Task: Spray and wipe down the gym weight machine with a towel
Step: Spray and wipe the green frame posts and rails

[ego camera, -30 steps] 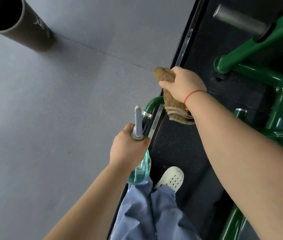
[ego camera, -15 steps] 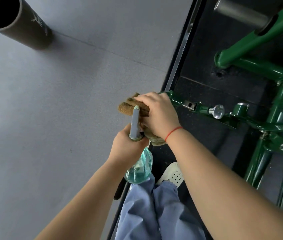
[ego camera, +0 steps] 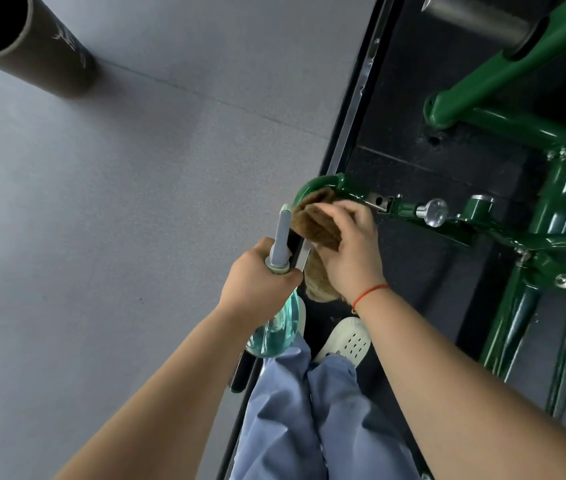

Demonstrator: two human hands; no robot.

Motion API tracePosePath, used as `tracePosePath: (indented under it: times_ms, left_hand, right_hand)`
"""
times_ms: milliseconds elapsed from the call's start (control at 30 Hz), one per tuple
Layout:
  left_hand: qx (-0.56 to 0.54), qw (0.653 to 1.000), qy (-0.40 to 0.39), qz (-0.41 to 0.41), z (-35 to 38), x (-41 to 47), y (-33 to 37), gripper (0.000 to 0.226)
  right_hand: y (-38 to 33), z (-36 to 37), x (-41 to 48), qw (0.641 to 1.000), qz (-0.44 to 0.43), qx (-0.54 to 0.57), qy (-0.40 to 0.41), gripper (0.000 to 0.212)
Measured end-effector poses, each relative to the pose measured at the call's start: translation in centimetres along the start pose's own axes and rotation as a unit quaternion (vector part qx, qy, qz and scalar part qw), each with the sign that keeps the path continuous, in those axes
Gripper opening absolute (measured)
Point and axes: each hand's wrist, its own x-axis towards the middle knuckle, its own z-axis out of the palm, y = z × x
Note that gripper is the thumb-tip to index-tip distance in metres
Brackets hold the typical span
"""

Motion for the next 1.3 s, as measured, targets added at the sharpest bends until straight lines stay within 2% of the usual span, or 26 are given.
tracePosePath:
  times_ms: [100,200,267,400,467,500,567,633,700,733,767,900,1067,1133,1167,1300]
  left_hand:
    - [0.021,1.0,-0.004,0.002,-0.1,0.2,0.1,0.021]
    - [0.022,1.0,0.001,0.003,0.1,0.4,0.1,0.021]
    - [0.023,1.0,0.008,0.007,0.2,0.4,0.0,0.021]
    - [0.023,1.0,0.014,0.005,0.2,0.3,0.5,0.017]
    - [0.037,0.999,0.006,0.005,0.0,0.3,0.8,0.017]
    - [0.048,0.999,-0.002,0.006,-0.1,0.3,0.9,0.017]
    - [0.071,0.997,-0.013,0.011,-0.4,0.3,1.0,0.018]
    - [0.086,0.996,-0.017,0.01,-0.5,0.6,0.9,0.018]
    - [0.091,0.996,-0.016,0.006,-0.7,0.7,0.7,0.018]
    - [0.089,0.996,-0.016,0.006,-0.7,0.8,0.7,0.018]
    - [0.086,0.996,-0.017,0.006,-0.7,0.8,0.7,0.019]
    - [0.074,0.997,-0.012,0.006,-0.4,0.9,0.6,0.019]
    - [0.075,0.997,-0.011,0.009,-0.2,0.8,0.6,0.016]
    - [0.079,0.997,-0.012,0.006,-0.3,0.7,0.8,0.016]
    - [0.083,0.996,-0.012,0.005,-0.3,0.7,0.9,0.016]
    - [0.088,0.996,-0.013,-0.001,-0.4,0.6,0.9,0.014]
  right_hand:
    - [0.9,-1.4,-1.2,0.994,0.066,0.055,0.063,0.046]
    - [-0.3,-2.7,0.0,0.972,0.066,0.101,0.201,0.049]
    - [-1.1,-2.4,1.9,0.961,0.083,0.105,0.243,0.052]
    - [-1.5,0.5,2.5,0.979,0.088,0.049,0.18,0.046]
    - [-0.6,1.3,1.2,0.99,0.106,0.037,0.089,0.046]
    - [0.0,1.4,0.3,0.987,0.138,0.071,0.033,0.045]
    - [1.4,1.7,-1.2,0.949,0.223,0.223,-0.012,0.043]
    - [2.1,1.9,-1.7,0.852,0.328,0.408,0.009,0.046]
    - [2.6,2.3,-0.6,0.751,0.393,0.53,-0.008,0.058]
    - [2.7,2.3,0.3,0.726,0.403,0.556,-0.022,0.061]
    - [2.6,2.4,1.4,0.718,0.408,0.562,-0.037,0.059]
    - [2.4,3.1,4.6,0.725,0.432,0.527,-0.1,0.042]
    - [3.4,4.1,7.2,0.798,0.409,0.426,-0.124,0.033]
    - [3.4,4.0,7.7,0.816,0.387,0.41,-0.127,0.027]
    - [3.2,3.7,7.5,0.814,0.38,0.421,-0.129,0.027]
    - [4.0,2.8,5.5,0.766,0.367,0.499,-0.171,0.035]
